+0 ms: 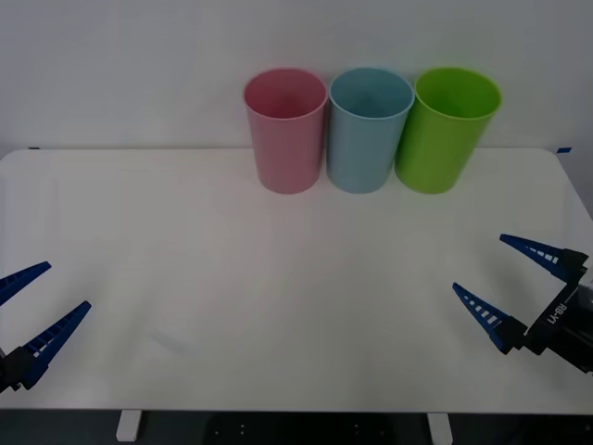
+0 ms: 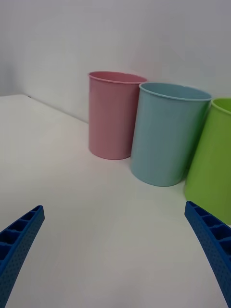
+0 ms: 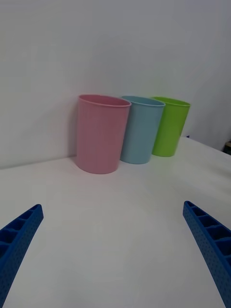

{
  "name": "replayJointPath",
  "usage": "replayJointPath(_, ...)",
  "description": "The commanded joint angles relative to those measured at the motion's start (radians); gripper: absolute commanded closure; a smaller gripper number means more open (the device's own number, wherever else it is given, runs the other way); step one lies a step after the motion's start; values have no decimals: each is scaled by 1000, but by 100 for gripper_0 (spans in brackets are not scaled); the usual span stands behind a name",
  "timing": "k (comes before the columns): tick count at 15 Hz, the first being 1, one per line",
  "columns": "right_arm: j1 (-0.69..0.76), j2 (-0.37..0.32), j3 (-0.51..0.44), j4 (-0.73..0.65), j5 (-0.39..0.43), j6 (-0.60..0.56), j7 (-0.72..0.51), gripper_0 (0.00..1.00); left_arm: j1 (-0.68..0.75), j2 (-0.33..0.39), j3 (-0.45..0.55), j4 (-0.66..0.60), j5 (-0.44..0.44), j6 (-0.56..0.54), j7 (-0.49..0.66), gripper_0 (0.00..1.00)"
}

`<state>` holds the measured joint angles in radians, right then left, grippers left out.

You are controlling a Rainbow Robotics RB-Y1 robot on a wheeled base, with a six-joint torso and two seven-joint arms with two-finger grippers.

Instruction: Grasp the object on the table and drop it into the matching bin: aluminum can to the light blue bin, PET bottle to the pink bin.

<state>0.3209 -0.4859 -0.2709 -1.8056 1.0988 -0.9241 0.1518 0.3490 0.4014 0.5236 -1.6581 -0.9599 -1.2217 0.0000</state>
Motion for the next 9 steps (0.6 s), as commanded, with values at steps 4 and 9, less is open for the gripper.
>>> replayJointPath(4, 109, 1, -56, -20, -27, -94, -9, 0, 0, 0, 0, 0, 0, 0, 0, 0)
replayJointPath(9, 173, 1, -54, -21, -27, -99, -17, 0, 0, 0, 0, 0, 0, 0, 0, 0)
